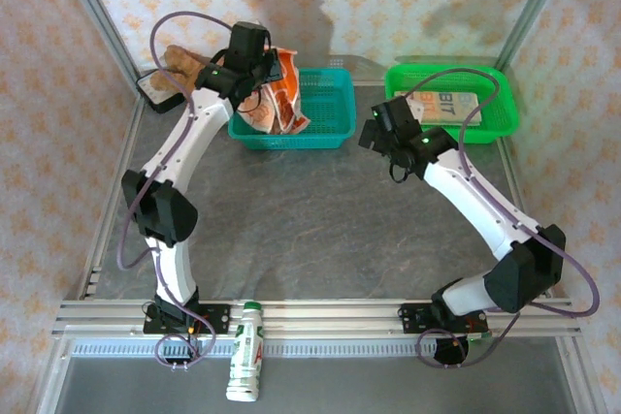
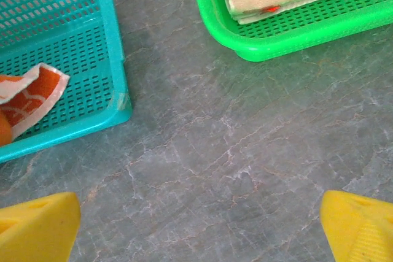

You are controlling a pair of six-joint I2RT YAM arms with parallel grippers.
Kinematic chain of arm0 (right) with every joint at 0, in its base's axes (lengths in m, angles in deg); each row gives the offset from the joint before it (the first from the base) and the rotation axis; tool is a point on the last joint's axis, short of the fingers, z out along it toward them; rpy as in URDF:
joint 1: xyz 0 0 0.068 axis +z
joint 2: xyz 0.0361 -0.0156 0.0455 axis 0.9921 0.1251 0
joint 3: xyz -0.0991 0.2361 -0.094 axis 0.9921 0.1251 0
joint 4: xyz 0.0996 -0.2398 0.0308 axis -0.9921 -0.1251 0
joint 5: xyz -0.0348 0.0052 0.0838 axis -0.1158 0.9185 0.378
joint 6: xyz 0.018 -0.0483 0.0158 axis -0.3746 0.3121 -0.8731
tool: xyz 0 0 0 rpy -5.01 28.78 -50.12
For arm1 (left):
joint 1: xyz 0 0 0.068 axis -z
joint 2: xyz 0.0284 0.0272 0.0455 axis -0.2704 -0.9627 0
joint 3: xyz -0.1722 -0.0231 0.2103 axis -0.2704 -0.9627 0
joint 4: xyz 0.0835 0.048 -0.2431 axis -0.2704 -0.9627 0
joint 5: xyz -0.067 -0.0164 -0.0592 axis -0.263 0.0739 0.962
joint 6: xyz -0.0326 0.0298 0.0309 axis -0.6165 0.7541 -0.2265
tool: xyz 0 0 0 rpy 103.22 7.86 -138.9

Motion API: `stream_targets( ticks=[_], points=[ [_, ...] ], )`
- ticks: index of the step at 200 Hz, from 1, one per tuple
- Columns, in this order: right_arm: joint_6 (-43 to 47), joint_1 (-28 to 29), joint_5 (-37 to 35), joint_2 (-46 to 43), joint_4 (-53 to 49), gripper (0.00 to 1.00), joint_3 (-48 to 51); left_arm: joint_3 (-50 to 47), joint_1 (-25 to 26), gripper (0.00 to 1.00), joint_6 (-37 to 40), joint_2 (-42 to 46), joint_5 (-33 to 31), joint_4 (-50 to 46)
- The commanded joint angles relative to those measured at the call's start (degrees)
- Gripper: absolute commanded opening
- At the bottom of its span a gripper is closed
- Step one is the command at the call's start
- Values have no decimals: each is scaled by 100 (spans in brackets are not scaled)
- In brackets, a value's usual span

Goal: Fold and stack the towels

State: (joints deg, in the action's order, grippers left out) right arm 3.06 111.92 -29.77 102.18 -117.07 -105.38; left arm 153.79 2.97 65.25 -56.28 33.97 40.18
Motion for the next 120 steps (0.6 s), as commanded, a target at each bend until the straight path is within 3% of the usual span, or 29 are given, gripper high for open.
stream_targets(
  ticks=[1,38,85,99,120],
  points=[
    [-94,34,123,57,226,99,66,-22,78,0,197,152,-52,-202],
    [-76,69,215,147,248,99,33,-127,77,0,288,3,-111,-117],
    [-71,127,169,87,120,99,138,347,77,0,361,-1116,-79,-124],
    [-86,127,152,40,110,99,215,551,73,41,418,-1439,-83,-269],
    [-87,127,115,15,92,99,268,859,59,47,522,-1794,-118,-611]
  ],
)
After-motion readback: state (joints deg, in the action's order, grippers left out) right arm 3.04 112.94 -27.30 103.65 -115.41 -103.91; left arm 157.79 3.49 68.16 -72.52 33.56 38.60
